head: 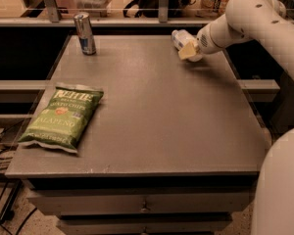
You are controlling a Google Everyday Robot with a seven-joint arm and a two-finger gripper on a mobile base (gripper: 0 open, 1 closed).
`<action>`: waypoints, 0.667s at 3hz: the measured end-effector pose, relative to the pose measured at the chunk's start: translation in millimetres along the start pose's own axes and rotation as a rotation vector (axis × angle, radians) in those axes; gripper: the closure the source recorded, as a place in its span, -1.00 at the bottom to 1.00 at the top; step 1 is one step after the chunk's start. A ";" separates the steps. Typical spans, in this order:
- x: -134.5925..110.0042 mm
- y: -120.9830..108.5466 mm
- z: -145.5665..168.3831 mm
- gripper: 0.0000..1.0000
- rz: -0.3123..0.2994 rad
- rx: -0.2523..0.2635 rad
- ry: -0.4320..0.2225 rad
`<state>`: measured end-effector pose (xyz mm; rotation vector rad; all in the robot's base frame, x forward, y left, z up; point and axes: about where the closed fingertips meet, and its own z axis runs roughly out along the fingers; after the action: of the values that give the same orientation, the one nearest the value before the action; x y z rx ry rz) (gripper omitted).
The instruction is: Move blue plastic bottle near green jalapeno chip bag
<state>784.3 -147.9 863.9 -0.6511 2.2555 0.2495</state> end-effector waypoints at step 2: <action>-57.3 36.9 -51.8 1.00 -0.268 -0.061 -0.073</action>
Offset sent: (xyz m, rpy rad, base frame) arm -0.0459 0.0645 0.1383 -0.1743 -0.2581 0.4933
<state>765.9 -114.0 940.3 -0.9509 2.0701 0.2063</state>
